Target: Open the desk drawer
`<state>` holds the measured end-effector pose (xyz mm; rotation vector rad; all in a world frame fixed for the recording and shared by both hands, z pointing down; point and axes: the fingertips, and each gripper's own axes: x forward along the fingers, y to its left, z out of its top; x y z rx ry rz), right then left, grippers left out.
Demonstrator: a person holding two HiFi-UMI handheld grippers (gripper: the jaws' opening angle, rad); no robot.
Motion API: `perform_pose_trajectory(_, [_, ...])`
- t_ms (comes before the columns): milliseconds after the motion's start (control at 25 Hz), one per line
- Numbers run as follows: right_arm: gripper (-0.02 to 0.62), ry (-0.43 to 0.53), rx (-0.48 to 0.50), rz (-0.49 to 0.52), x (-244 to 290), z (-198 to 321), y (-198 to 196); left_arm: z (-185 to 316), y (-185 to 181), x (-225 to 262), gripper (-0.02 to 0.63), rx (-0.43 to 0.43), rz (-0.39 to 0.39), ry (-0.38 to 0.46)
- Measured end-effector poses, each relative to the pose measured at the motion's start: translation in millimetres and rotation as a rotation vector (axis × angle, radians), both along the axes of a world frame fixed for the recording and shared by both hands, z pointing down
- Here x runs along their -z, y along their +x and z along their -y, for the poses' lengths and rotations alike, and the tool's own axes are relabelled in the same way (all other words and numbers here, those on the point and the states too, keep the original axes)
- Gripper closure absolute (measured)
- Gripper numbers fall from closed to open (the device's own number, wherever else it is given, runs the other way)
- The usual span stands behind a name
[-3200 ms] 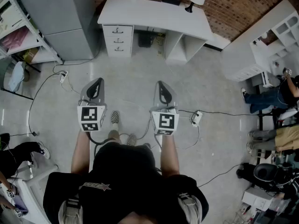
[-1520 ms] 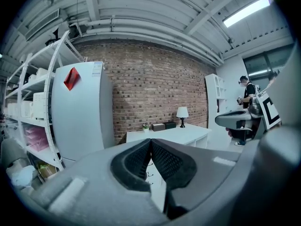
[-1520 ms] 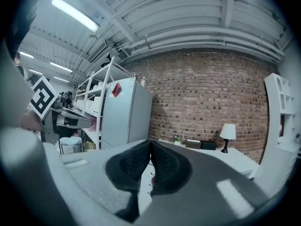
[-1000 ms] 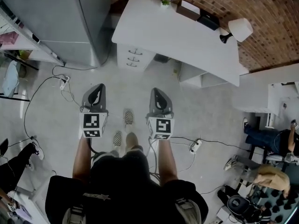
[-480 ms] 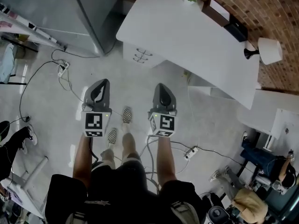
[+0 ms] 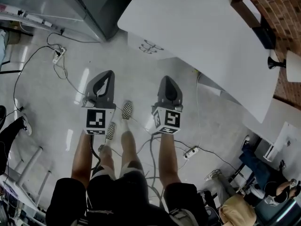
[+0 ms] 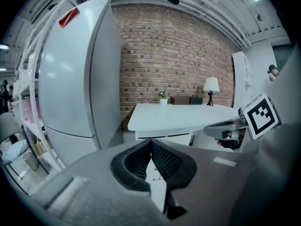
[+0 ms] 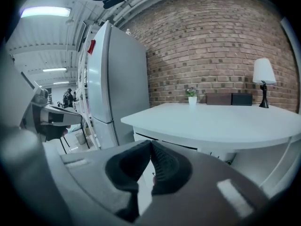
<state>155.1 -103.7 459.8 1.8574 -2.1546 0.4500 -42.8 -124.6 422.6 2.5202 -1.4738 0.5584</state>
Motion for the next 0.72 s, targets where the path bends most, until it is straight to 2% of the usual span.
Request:
perform_pose_trajectory(400, [0.592,-0.036,0.016,0.006,-98,22,1,5,12,-109,0.595,-0.012,0.021,-0.06])
perform_pose_trajectory(720, [0.592,-0.069,0.01,0.049,-160,27,0,3,20,-171,0.595,-0.047,0.054,-0.085])
